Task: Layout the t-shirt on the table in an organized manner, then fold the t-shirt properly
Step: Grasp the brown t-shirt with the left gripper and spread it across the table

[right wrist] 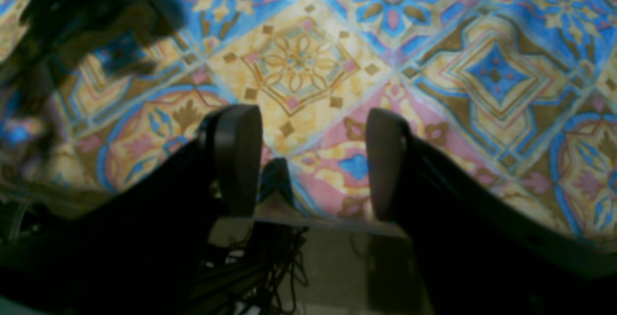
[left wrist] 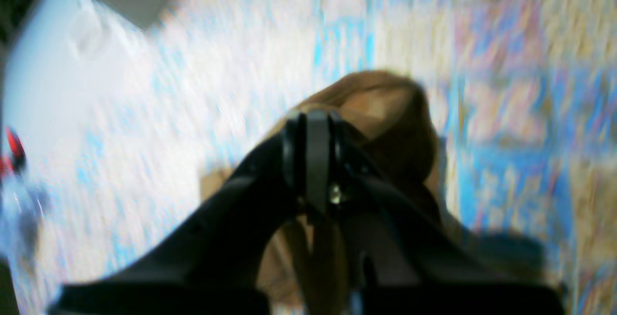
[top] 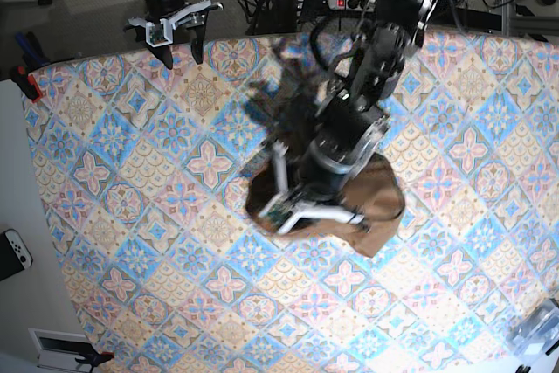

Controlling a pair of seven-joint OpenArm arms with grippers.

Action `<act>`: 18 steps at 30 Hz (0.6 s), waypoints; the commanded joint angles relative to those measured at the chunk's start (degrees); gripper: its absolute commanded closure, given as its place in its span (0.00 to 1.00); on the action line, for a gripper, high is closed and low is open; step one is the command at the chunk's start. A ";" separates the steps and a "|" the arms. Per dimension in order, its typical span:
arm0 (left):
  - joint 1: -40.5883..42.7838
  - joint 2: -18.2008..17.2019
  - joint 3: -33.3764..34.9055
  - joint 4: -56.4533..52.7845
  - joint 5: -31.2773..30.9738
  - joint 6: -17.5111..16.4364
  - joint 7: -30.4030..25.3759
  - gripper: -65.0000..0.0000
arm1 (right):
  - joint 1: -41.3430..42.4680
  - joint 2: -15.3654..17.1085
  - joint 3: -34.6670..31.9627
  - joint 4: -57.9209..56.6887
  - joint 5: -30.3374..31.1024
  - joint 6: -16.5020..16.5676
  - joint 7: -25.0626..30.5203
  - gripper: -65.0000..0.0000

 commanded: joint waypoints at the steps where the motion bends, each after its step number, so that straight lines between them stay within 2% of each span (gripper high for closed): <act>1: -2.55 1.01 1.57 -0.54 -0.05 0.01 -1.18 1.00 | -0.51 0.18 0.14 0.62 0.41 0.00 1.71 0.49; 6: -11.52 4.27 7.73 -8.10 -0.05 0.01 -1.44 1.00 | -0.51 0.18 -0.12 -0.70 0.41 0.00 1.71 0.49; 10: -19.61 9.10 8.34 -17.59 -0.58 0.01 -2.41 1.00 | -0.51 0.09 -0.12 -1.40 0.41 0.00 1.71 0.49; 12: -23.48 10.67 8.43 -23.31 -0.58 0.01 -6.10 1.00 | -0.51 0.09 -0.12 -1.40 0.41 0.00 1.71 0.49; 15: -29.19 10.67 8.43 -33.77 -0.58 0.01 -11.29 1.00 | -0.51 -0.09 -0.21 -1.40 0.41 0.00 1.71 0.49; 18: -35.17 10.67 12.21 -46.34 -2.33 0.53 -20.52 1.00 | -0.51 -2.55 0.06 -1.40 0.41 0.00 1.71 0.49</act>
